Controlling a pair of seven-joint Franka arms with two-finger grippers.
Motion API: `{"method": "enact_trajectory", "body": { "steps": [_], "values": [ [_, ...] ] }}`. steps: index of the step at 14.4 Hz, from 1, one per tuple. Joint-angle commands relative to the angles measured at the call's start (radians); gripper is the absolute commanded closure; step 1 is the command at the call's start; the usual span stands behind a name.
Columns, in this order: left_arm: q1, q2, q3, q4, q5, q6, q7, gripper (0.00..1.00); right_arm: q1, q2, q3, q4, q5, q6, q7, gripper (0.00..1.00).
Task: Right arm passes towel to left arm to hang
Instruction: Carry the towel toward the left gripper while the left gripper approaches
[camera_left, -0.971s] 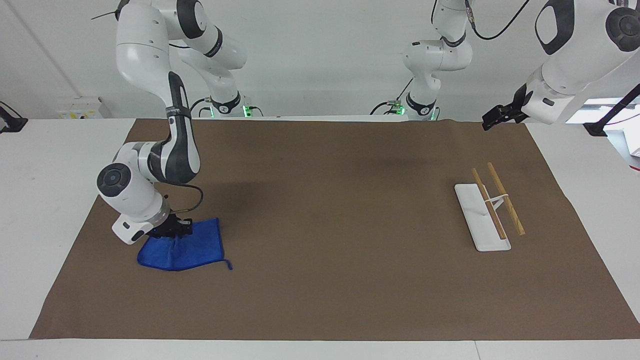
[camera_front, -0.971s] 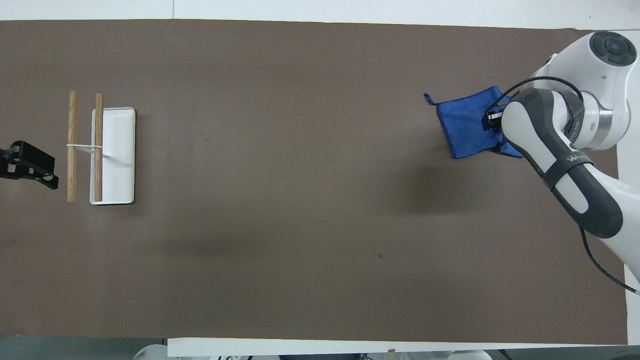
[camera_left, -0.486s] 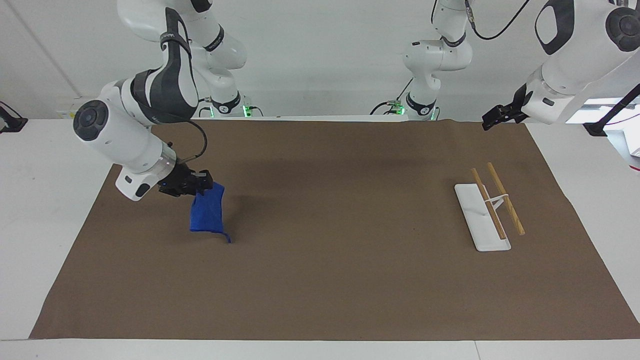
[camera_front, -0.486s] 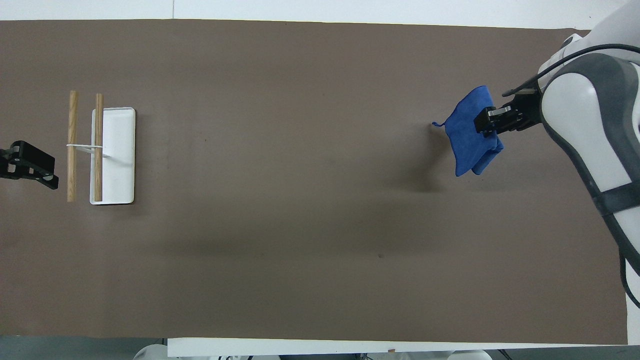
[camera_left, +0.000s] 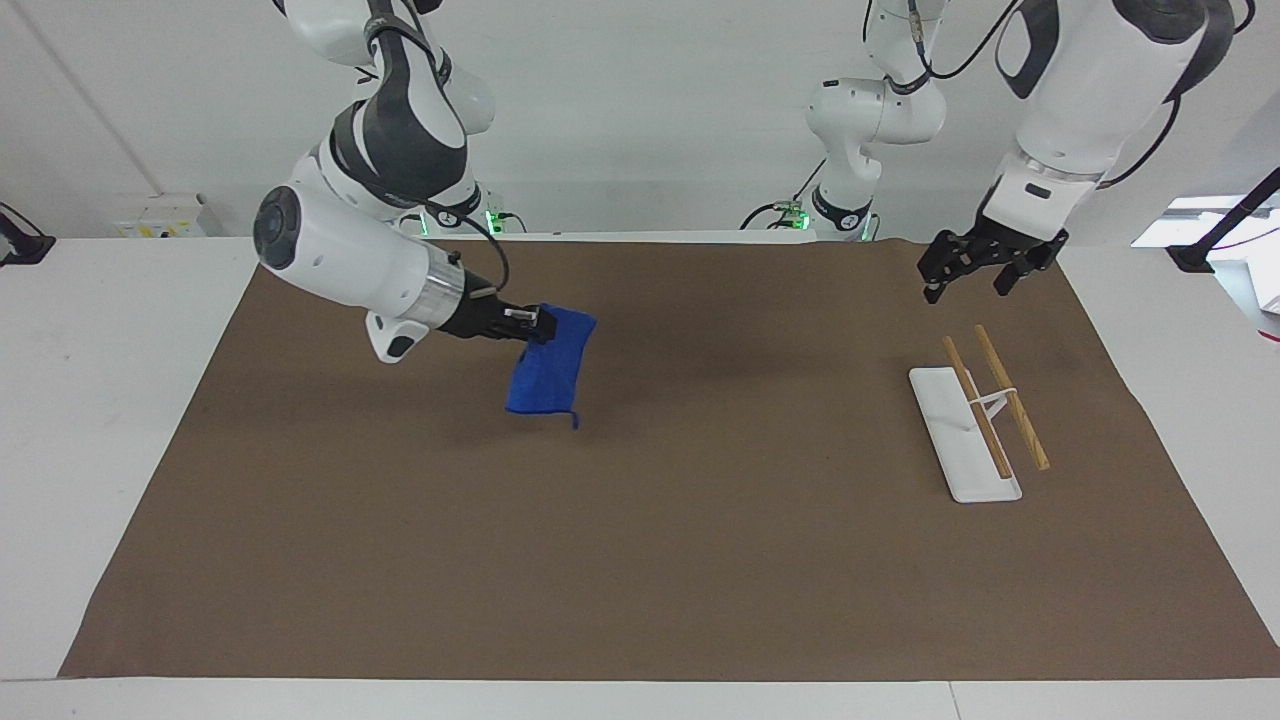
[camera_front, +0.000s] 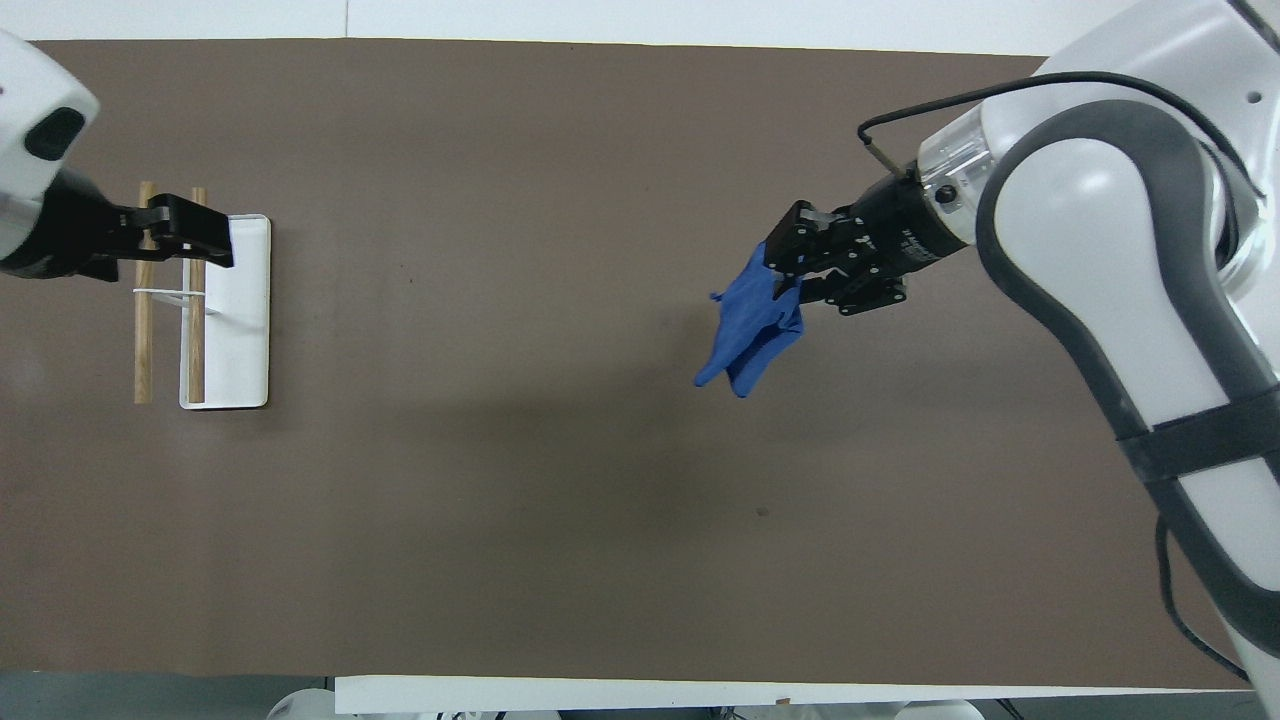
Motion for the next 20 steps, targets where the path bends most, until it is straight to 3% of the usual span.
{"method": "enact_trajectory", "body": {
  "steps": [1,4,9,18,20],
  "values": [
    [-0.076,-0.073,0.012,-0.169,-0.08,0.206,-0.186,0.0,0.04,-0.021,-0.001,-0.034,0.129,0.066,0.135,0.98],
    [-0.165,-0.064,0.012,-0.176,-0.086,0.23,-0.54,0.0,0.051,-0.022,-0.001,-0.038,0.246,0.072,0.235,0.98],
    [-0.31,-0.063,0.01,-0.233,-0.097,0.242,-1.034,0.02,0.051,-0.065,-0.001,-0.144,0.415,0.14,0.357,0.98],
    [-0.345,-0.047,0.012,-0.233,-0.132,0.34,-1.203,0.29,0.101,-0.065,-0.001,-0.15,0.418,0.198,0.39,0.98],
    [-0.345,-0.047,0.012,-0.233,-0.132,0.34,-1.199,0.43,0.103,-0.067,-0.001,-0.152,0.418,0.2,0.39,0.98]
  ]
}}
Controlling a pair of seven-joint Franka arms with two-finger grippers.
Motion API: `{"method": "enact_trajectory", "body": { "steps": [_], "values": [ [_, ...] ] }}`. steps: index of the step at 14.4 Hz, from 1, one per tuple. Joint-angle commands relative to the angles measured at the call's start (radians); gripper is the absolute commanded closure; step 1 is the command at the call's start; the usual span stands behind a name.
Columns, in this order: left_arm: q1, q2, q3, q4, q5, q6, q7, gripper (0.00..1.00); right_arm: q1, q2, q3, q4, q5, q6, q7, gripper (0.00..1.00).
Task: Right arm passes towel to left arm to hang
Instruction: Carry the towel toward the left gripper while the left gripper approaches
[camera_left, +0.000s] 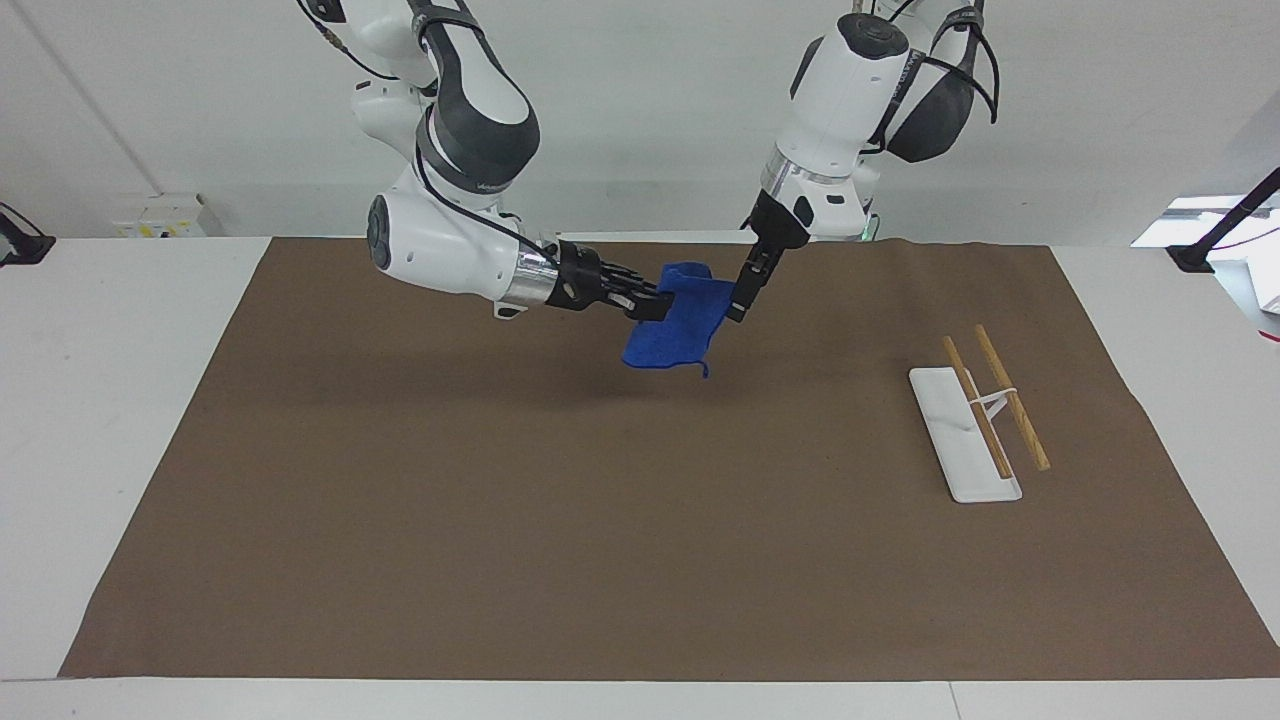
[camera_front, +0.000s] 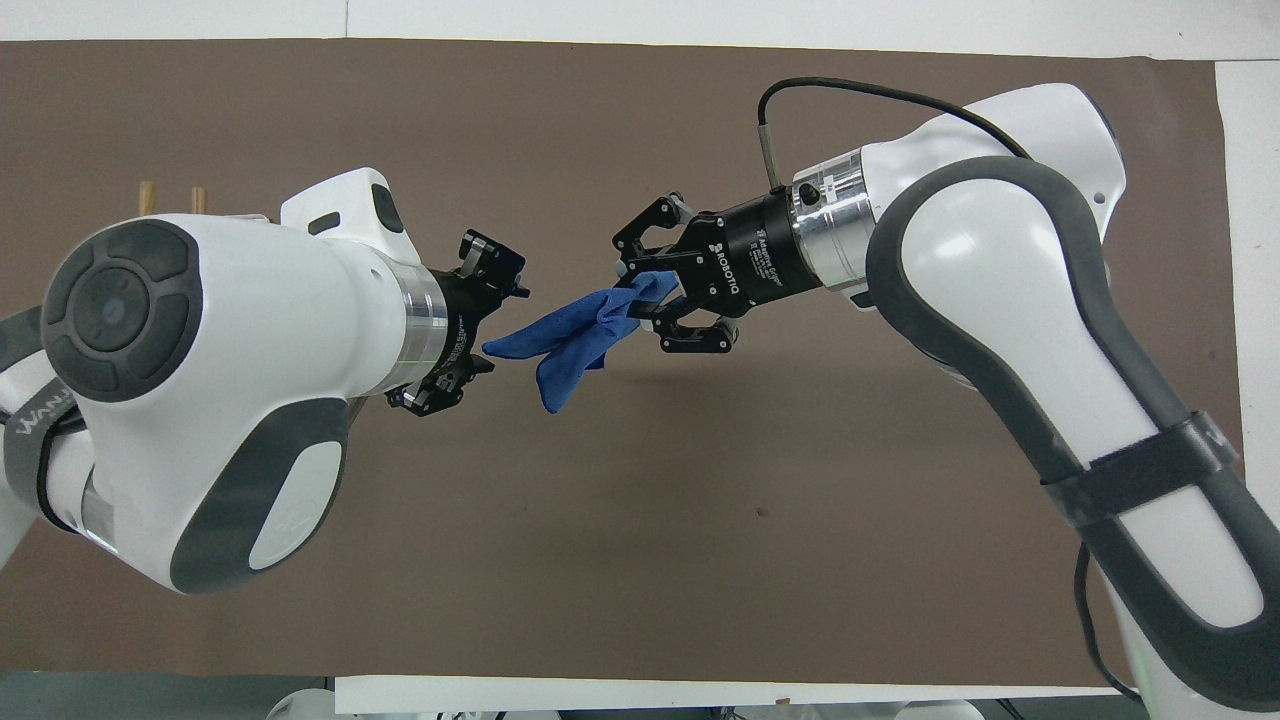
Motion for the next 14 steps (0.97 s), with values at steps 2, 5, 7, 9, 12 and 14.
{"method": "enact_trajectory", "body": {
  "steps": [2,5,7,9,12,14],
  "values": [
    [-0.018,-0.01,0.013,-0.032,-0.016,0.025,-0.01,0.57,-0.002,-0.031,0.001,-0.035,0.024,0.018,0.008,0.98],
    [-0.034,-0.011,0.013,-0.037,-0.016,0.019,-0.008,1.0,-0.002,-0.031,0.001,-0.035,0.024,0.018,0.008,0.98],
    [-0.032,-0.011,0.014,-0.035,-0.016,0.019,-0.005,1.0,-0.002,-0.031,0.001,-0.035,0.024,0.02,0.007,0.98],
    [-0.031,-0.01,0.014,-0.031,-0.015,0.016,-0.002,1.0,-0.001,-0.031,0.001,-0.035,0.024,0.021,0.007,0.98],
    [-0.026,-0.002,0.017,-0.019,-0.002,0.007,0.0,1.0,-0.001,-0.031,0.001,-0.037,0.023,0.021,0.007,0.85],
    [-0.018,0.012,0.019,0.007,0.042,-0.024,0.044,1.0,0.004,-0.031,0.001,-0.034,0.011,0.02,-0.006,0.01]
  ]
}}
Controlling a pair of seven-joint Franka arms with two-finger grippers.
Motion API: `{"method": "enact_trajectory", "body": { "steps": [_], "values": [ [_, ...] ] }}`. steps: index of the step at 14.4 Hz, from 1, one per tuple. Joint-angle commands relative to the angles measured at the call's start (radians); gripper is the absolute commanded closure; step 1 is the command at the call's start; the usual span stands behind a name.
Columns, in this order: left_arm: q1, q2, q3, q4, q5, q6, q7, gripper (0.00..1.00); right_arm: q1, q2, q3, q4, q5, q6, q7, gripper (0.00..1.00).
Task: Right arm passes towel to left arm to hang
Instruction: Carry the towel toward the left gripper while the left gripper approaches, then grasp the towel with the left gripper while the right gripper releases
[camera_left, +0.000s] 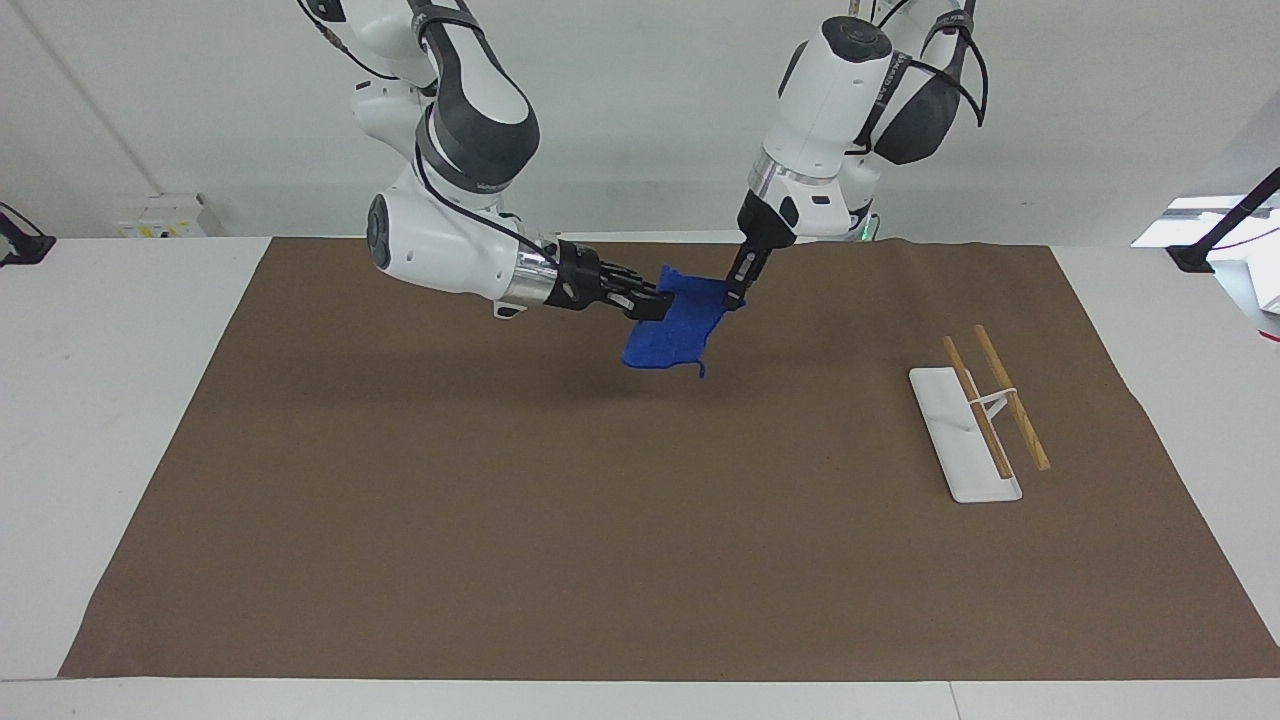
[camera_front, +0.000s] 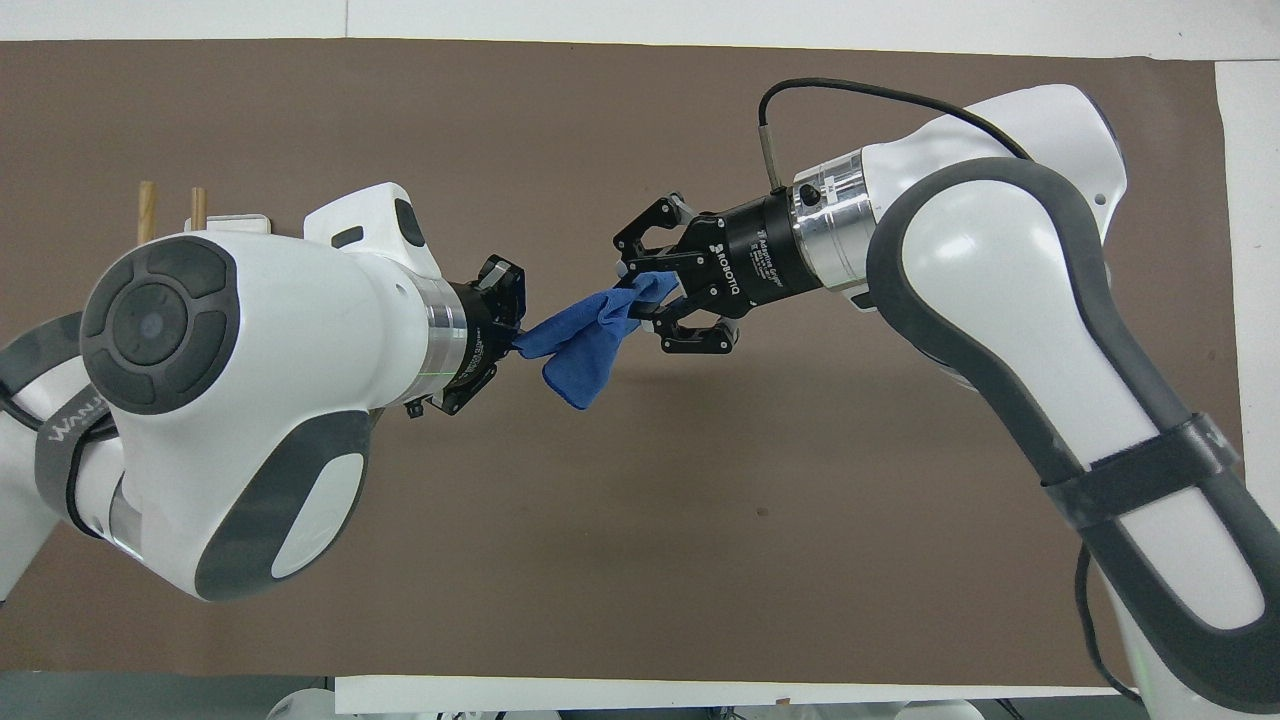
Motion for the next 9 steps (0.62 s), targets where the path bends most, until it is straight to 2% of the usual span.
{"method": "enact_trajectory", "body": {
  "steps": [1,3,6,7,9],
  "values": [
    [-0.003,0.013,0.016,0.032,0.062,-0.038,0.055,1.0,0.005,-0.027,-0.001,-0.026,-0.002,0.019,-0.021,0.0],
    [0.002,0.016,0.021,0.063,0.148,-0.06,0.084,1.0,0.001,-0.017,-0.001,-0.002,-0.142,0.017,-0.135,0.0],
    [0.029,0.037,0.021,0.129,0.237,-0.08,0.161,1.0,-0.021,-0.016,-0.004,0.014,-0.49,0.006,-0.387,0.0],
    [0.032,0.044,0.024,0.147,0.249,-0.085,0.174,1.0,-0.047,-0.016,-0.005,0.018,-0.579,0.003,-0.45,0.0],
    [0.036,0.045,0.021,0.152,0.361,-0.089,0.252,1.0,-0.114,-0.016,-0.005,0.02,-0.702,-0.02,-0.55,0.0]
  ]
}}
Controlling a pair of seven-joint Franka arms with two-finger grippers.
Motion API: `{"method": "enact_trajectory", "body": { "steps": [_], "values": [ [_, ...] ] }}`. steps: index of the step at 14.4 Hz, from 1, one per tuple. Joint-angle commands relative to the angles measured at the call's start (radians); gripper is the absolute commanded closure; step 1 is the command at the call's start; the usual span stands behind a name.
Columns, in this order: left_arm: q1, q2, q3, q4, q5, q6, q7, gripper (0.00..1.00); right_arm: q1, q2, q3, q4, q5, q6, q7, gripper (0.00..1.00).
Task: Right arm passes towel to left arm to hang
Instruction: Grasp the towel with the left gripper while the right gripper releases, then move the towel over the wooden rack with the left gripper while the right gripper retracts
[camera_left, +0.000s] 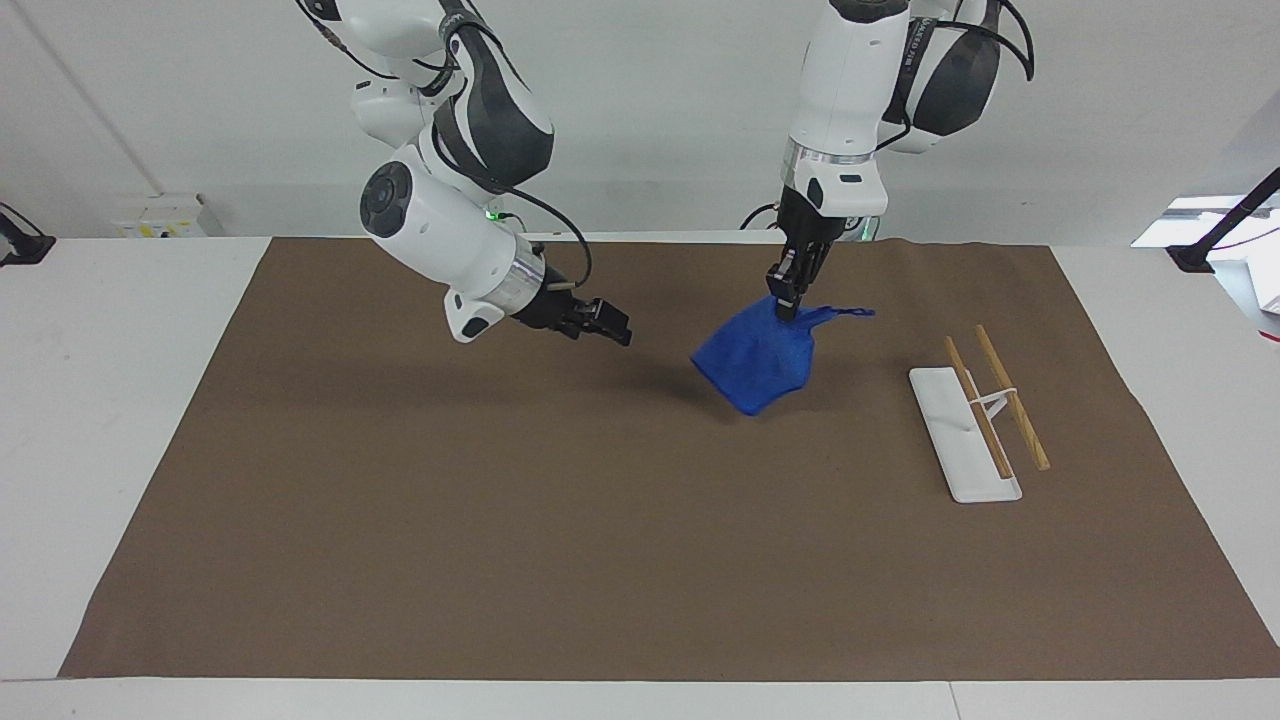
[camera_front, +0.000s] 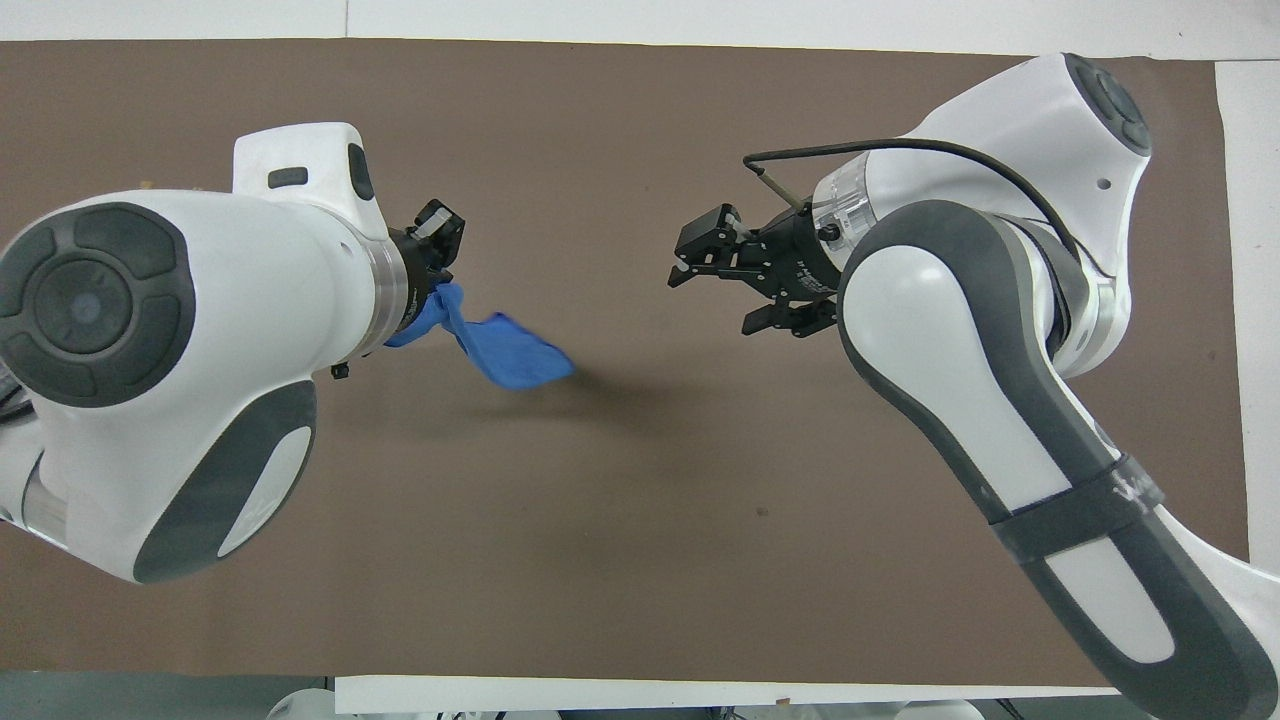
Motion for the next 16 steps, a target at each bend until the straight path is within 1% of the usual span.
{"method": "enact_trajectory", "body": {
  "steps": [1,2,4,5,6,8,9,11,12,13,14,15,16],
  "values": [
    [0.007,0.024,-0.005,0.04,0.098,-0.044,0.111,1.0,-0.102,-0.02,0.004,0.001,-0.153,-0.025,-0.176,0.0],
    [0.01,0.021,-0.002,0.032,0.102,-0.056,0.161,1.0,-0.126,-0.03,0.004,0.001,-0.217,-0.03,-0.23,0.0],
    [0.039,0.021,-0.002,0.032,0.129,-0.082,0.287,1.0,-0.164,-0.077,0.004,0.004,-0.391,-0.056,-0.327,0.0],
    [0.047,0.021,-0.002,0.033,0.149,-0.081,0.335,1.0,-0.181,-0.106,0.004,0.009,-0.449,-0.083,-0.344,0.0],
    [0.062,0.023,-0.002,0.032,0.154,-0.078,0.363,1.0,-0.192,-0.137,0.004,0.019,-0.477,-0.129,-0.346,0.0],
    [0.096,0.024,0.0,0.032,0.158,-0.072,0.381,1.0,-0.218,-0.19,0.003,0.062,-0.491,-0.233,-0.347,0.0],
    [0.114,0.024,-0.002,0.03,0.181,-0.066,0.381,1.0,-0.23,-0.206,0.001,0.099,-0.491,-0.287,-0.347,0.0],
    [0.163,0.026,-0.005,0.021,0.198,-0.032,0.413,1.0,-0.242,-0.209,0.001,0.221,-0.523,-0.42,-0.349,0.0],
    [0.191,0.026,-0.005,0.017,0.198,-0.018,0.435,1.0,-0.242,-0.201,0.006,0.262,-0.54,-0.472,-0.347,0.0],
    [0.218,0.026,-0.005,0.01,0.198,-0.013,0.441,1.0,-0.238,-0.2,0.006,0.26,-0.546,-0.485,-0.355,0.0],
    [0.241,0.026,-0.002,0.007,0.2,-0.012,0.441,1.0,-0.242,-0.206,0.006,0.244,-0.545,-0.494,-0.394,0.0],
    [0.269,0.026,-0.002,0.006,0.2,-0.013,0.44,1.0,-0.242,-0.2,0.0,0.253,-0.545,-0.52,-0.442,0.0],
    [0.292,0.026,-0.002,0.006,0.203,-0.012,0.44,1.0,-0.23,-0.198,-0.034,0.253,-0.543,-0.52,-0.459,0.0]
  ]
}}
